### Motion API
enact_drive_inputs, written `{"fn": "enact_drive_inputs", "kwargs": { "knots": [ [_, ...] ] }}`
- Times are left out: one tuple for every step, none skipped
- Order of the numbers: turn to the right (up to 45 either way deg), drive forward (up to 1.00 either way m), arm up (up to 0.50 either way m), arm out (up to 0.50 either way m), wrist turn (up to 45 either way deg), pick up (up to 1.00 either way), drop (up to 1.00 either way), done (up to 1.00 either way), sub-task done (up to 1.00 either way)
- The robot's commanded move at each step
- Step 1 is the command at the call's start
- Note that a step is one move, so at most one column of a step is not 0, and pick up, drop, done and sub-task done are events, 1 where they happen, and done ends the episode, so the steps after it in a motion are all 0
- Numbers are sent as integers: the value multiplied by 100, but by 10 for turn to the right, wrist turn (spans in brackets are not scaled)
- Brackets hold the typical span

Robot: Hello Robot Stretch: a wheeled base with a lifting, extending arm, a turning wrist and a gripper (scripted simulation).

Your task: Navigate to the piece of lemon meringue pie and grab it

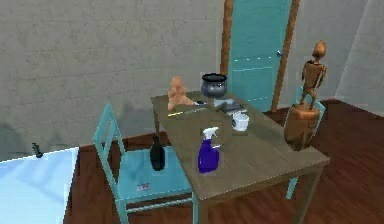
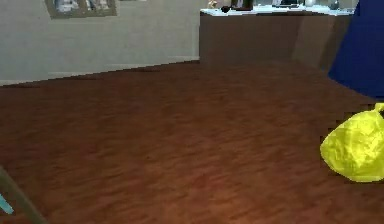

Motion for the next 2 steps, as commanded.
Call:
{"fn": "enact_drive_inputs", "kwargs": {
  "knots": [
    [0,20,0,0,0,0,0,0,0],
    [-450,0,0,0,0,0,0,0,0]
  ]
}}
